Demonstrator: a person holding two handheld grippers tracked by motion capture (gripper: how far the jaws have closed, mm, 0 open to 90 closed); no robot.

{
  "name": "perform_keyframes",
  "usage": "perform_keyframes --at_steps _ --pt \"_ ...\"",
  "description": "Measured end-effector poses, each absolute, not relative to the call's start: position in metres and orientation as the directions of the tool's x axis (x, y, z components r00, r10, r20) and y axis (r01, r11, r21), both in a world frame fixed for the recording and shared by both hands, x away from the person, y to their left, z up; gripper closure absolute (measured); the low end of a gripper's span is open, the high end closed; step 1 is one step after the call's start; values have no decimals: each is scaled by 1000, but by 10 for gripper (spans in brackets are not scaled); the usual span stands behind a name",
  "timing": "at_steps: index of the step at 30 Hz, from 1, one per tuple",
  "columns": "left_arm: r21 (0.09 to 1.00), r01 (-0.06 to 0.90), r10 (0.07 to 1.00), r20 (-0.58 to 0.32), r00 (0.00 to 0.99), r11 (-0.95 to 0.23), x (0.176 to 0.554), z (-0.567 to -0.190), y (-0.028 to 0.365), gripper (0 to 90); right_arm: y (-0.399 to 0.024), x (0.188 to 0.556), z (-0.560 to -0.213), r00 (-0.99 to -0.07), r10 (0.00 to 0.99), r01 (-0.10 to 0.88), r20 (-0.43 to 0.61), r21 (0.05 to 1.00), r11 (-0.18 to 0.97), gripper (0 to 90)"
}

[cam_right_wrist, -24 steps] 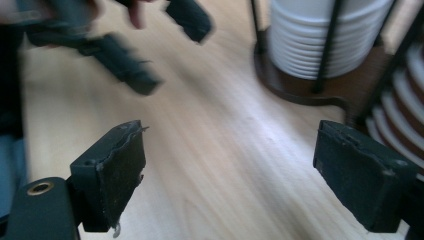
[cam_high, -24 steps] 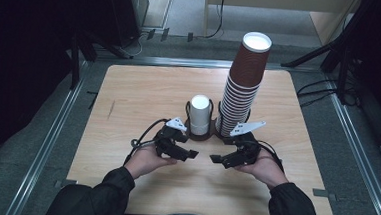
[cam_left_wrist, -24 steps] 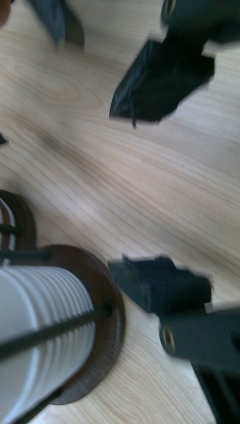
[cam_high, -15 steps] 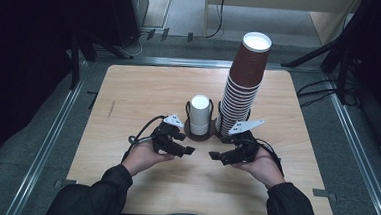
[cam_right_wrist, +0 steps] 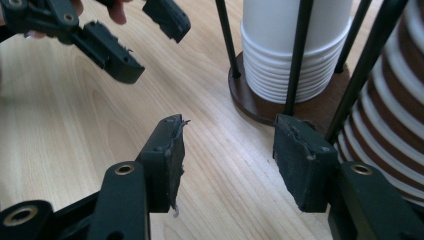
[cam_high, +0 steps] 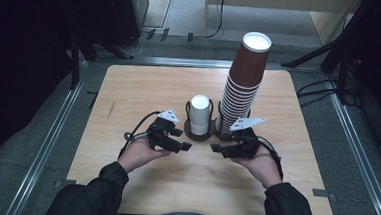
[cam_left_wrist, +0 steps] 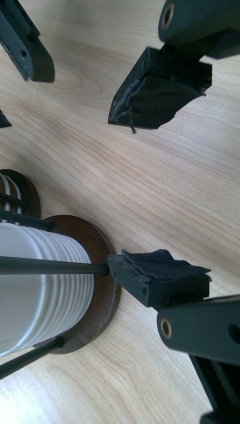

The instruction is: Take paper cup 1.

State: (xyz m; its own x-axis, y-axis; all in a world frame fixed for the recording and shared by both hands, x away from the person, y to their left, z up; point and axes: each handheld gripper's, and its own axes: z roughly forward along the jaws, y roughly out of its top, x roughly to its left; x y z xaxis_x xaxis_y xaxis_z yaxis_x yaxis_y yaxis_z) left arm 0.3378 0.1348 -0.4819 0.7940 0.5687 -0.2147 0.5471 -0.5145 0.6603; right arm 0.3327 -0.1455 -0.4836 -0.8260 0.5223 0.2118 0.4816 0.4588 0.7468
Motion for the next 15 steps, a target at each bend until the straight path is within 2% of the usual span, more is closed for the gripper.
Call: perform_keyframes --at_steps 8,15 --pt "669 534 563 -205 800 -516 340 -476 137 317 -144 333 -482 -827 525 471 200 756 455 521" --pt "679 534 562 -211 799 -504 344 -468 145 280 -142 335 -483 -821 536 475 194 753 455 614"
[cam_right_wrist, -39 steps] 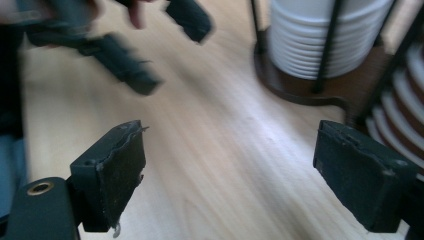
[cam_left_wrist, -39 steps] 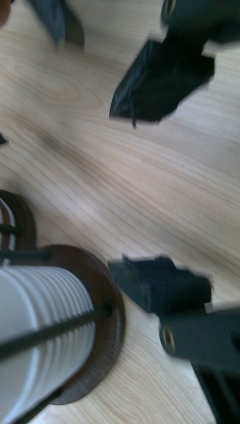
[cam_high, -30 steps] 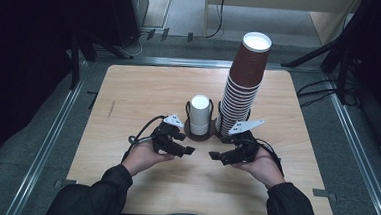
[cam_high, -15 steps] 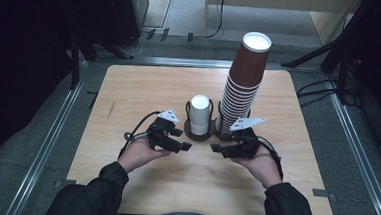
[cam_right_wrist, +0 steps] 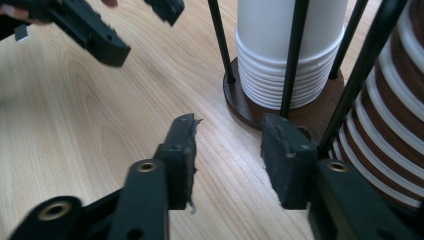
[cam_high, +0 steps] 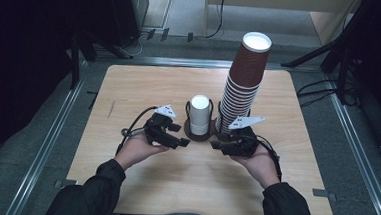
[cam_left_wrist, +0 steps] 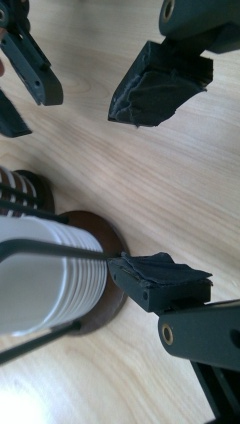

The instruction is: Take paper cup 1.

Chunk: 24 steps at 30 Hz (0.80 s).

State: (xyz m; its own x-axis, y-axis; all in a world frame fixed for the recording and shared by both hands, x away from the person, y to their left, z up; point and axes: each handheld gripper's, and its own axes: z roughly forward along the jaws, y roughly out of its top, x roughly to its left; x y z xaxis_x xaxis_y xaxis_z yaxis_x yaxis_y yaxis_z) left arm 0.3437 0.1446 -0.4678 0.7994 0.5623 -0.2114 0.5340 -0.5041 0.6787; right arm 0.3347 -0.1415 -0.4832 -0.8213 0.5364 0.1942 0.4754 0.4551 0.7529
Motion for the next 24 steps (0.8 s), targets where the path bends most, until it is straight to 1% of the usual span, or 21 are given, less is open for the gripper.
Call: perform_keyframes --at_steps 1,3,4,6,7,9,17,20,21,23,24 --pt "679 535 564 -211 798 -503 345 -467 146 274 -139 335 -485 -824 535 469 186 753 461 658" --pt "679 538 574 -205 793 -500 349 -465 149 263 -138 336 -486 -824 537 464 179 757 461 687" --pt "679 538 574 -205 793 -500 349 -465 149 259 -138 336 -486 -824 537 464 179 757 461 687" --pt "677 539 578 -203 790 -500 351 -462 150 253 -136 337 -488 -819 546 465 174 759 456 726" --pt "674 536 578 -194 793 -509 353 -461 150 198 -133 338 -489 -811 554 481 187 752 450 768" --pt "679 529 583 -181 792 -509 356 -456 149 181 -131 338 -491 -815 548 477 186 753 453 805" --pt "690 504 562 -168 810 -519 367 -441 147 169 -116 337 -497 -802 578 467 153 763 446 843" --pt "690 490 557 -150 817 -533 374 -431 145 169 -105 335 -498 -793 599 434 111 793 427 880" --pt "690 490 557 -150 817 -533 374 -431 145 169 -105 335 -498 -793 599 434 111 793 427 880" --pt "691 488 559 -146 816 -533 379 -427 145 171 -101 337 -500 -767 628 470 133 783 408 894" --pt "690 479 559 -127 819 -544 383 -423 144 170 -99 337 -501 -758 637 481 142 781 399 893"
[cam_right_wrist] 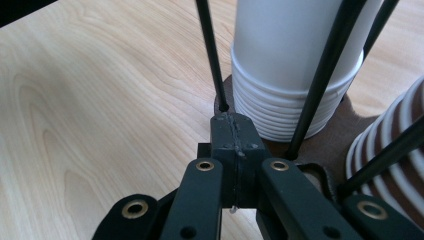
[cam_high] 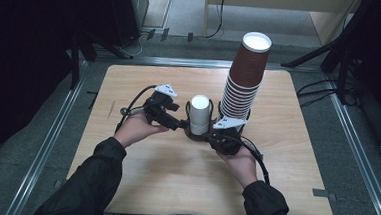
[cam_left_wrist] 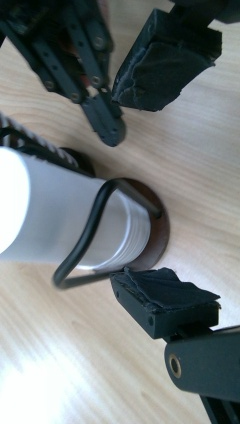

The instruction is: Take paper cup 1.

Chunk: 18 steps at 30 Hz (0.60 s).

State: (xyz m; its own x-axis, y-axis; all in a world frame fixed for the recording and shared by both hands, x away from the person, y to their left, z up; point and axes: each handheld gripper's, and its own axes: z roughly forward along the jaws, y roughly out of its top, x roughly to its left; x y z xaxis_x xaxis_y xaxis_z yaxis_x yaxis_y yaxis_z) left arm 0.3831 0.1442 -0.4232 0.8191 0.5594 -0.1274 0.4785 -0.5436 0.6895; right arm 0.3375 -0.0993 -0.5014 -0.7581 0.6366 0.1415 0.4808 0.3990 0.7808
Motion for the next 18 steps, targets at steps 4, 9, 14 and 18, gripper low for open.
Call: perform_keyframes --at_steps 4,9,14,18 --pt "696 452 550 -98 829 -558 388 -416 140 175 -96 339 -506 -746 647 491 158 787 374 892" --pt "696 417 521 -71 851 -585 397 -406 129 199 -86 340 -507 -719 683 481 126 799 360 895" --pt "690 407 510 -64 858 -598 405 -404 121 200 -80 340 -508 -701 703 488 120 799 350 894" --pt "685 396 497 -56 866 -612 414 -401 112 224 -77 342 -509 -680 724 499 119 799 337 894"
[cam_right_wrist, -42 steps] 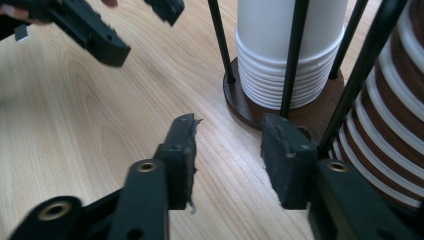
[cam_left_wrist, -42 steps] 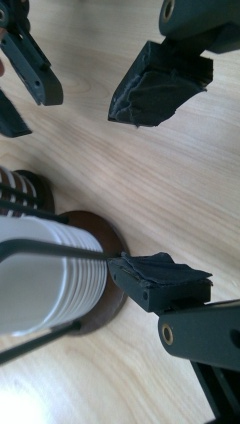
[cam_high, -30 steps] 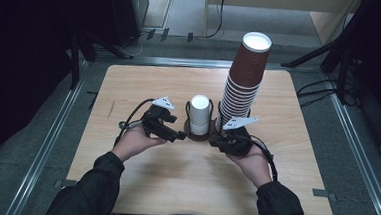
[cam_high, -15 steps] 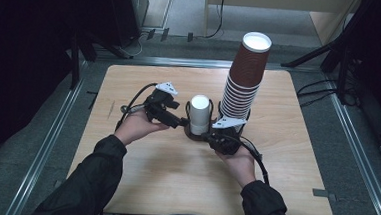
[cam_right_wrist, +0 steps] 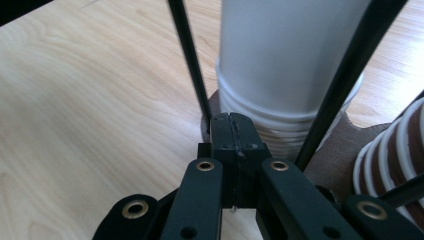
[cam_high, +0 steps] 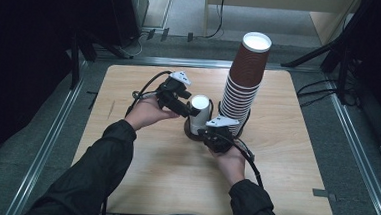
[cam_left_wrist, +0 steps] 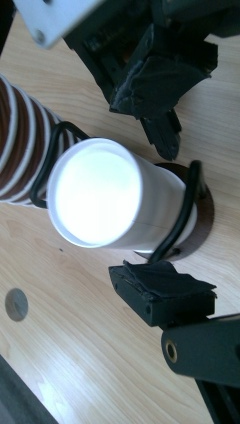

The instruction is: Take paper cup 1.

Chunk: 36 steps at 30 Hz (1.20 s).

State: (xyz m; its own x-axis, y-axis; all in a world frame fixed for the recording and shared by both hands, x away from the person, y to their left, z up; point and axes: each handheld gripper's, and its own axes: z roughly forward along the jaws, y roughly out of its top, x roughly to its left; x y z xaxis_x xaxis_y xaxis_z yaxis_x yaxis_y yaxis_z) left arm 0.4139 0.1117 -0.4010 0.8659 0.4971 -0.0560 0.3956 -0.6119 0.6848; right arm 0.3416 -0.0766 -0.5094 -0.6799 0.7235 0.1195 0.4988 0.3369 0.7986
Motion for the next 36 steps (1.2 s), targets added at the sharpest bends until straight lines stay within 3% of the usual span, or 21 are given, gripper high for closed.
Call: perform_keyframes --at_steps 8,22,36 --pt "682 383 487 -45 872 -623 421 -403 105 239 -72 343 -511 -662 743 494 102 805 329 892" --pt "677 359 468 -24 883 -642 423 -409 100 343 -69 344 -515 -645 757 500 101 805 319 891" --pt "665 342 460 3 888 -664 418 -406 97 359 -66 342 -516 -640 760 507 114 805 307 891"
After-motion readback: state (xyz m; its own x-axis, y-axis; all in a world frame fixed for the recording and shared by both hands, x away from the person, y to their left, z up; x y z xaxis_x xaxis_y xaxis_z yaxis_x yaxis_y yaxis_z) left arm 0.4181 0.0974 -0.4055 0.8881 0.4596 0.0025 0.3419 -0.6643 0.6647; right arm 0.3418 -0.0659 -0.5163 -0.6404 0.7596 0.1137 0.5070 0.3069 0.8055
